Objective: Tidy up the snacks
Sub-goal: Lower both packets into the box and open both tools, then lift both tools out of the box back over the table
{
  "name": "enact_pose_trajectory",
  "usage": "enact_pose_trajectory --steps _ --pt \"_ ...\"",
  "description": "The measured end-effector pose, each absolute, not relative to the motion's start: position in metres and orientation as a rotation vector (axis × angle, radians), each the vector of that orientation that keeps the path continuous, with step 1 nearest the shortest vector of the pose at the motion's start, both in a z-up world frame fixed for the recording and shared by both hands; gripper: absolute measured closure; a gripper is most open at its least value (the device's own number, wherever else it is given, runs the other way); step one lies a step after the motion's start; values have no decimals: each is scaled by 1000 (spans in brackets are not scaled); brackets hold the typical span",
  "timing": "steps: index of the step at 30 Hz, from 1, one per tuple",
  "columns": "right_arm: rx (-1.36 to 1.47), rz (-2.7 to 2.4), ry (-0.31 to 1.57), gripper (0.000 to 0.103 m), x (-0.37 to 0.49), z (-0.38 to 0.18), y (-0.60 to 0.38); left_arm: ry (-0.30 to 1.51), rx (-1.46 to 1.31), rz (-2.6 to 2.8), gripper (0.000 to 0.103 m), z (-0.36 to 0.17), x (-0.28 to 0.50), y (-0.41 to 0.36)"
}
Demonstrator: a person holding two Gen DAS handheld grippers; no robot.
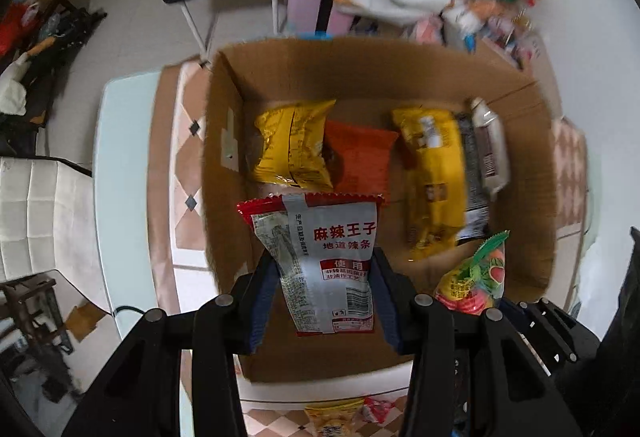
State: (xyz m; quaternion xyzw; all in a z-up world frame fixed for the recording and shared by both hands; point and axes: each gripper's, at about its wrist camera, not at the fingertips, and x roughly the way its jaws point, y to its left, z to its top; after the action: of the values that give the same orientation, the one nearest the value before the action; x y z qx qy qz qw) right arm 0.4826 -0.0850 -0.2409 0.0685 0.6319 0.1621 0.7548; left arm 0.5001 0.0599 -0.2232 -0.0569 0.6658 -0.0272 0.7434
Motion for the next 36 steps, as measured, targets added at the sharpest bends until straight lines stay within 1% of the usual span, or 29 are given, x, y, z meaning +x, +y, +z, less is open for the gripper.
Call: enact_pose_trajectory --steps 2,4,6,8,9,10,11,12,13,14,22,24,25,26,34,35,36 --pt "142 347 1402 54 488 -255 -79 1511 -126 -55 58 -240 508 60" --pt "134 343 1425 54 493 -270 -73 1547 -144 -55 58 -253 510 61" --pt "131 346 1455 54 496 -285 -69 1577 -147 -55 54 -268 510 60" --pt "109 341 1514 53 501 -304 -64 1605 -157 -46 51 -281 511 62" --pt "86 331 1535 50 503 -314 -62 1607 -161 -36 49 -287 510 63" --pt "75 320 1535 36 504 -320 -62 1605 -165 -29 44 -291 509 63" --pt "73 319 1537 25 504 -324 -62 1601 -166 -30 39 -292 507 63" --pt "81 323 1543 10 504 -327 -63 1586 -164 -38 37 -291 505 60" --pt "85 320 1550 8 504 -330 -64 1573 -155 -41 31 -289 504 58" --pt "81 308 1556 8 504 -333 -65 1567 -147 -40 24 -288 502 55" --pt "30 245 1527 8 500 -329 -80 1525 -156 -32 22 -278 489 48" --pt "4 232 1503 8 497 -323 -84 1505 -151 -20 17 -271 480 50" --pt "-3 229 1494 7 495 -319 -86 1491 -136 -10 9 -269 478 50" --pt "-11 214 1481 6 493 -315 -91 1470 -119 -6 7 -262 471 54" --pt "-44 153 1386 5 479 -291 -109 1376 -144 -12 7 -239 437 51" --pt "-45 153 1370 5 475 -286 -111 1421 -153 -14 7 -236 435 52" --pt "-47 146 1358 5 476 -284 -114 1397 -153 -5 7 -231 429 50"
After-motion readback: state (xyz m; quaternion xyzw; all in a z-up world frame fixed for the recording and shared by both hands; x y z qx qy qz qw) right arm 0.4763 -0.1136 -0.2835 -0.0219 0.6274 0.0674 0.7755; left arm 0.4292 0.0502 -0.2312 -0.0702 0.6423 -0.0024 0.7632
